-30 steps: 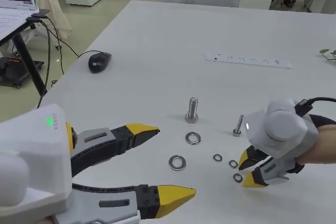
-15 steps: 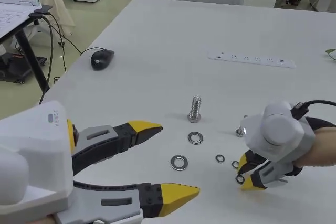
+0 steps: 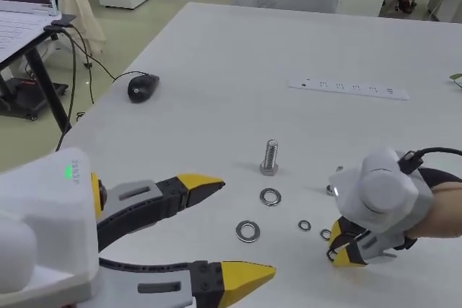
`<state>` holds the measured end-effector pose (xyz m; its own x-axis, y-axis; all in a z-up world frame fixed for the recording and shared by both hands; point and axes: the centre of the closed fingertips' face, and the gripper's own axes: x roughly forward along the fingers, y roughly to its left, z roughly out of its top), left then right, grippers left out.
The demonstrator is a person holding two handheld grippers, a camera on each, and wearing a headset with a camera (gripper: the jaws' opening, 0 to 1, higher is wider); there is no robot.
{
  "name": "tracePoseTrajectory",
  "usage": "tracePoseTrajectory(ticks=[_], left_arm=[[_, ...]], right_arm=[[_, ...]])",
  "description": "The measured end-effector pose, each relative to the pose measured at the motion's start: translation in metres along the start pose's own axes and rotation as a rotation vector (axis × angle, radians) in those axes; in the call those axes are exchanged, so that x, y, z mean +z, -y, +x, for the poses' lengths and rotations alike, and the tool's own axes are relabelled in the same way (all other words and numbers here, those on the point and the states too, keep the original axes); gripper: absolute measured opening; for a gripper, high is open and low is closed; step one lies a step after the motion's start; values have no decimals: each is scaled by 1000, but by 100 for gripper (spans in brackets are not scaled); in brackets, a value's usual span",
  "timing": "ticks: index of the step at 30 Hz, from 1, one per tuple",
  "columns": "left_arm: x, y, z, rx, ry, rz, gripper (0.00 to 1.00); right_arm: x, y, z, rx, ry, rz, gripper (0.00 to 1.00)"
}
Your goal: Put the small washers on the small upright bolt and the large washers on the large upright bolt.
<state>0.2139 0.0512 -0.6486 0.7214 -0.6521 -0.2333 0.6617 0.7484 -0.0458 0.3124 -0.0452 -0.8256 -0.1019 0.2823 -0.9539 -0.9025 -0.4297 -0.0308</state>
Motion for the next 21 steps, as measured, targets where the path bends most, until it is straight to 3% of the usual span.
tracePoseTrajectory(ticks=[10, 17, 21], left_arm=[[-1, 3, 1, -11, -13, 5, 59], [-4, 3, 1, -7, -23, 4, 59], [-5, 3, 2, -8, -21, 2, 59]], right_arm=[[-2, -1, -2, 4, -9, 21, 12], [-7, 4, -21, -7, -6, 46, 12], [-11, 17, -34, -41, -3, 89, 12]])
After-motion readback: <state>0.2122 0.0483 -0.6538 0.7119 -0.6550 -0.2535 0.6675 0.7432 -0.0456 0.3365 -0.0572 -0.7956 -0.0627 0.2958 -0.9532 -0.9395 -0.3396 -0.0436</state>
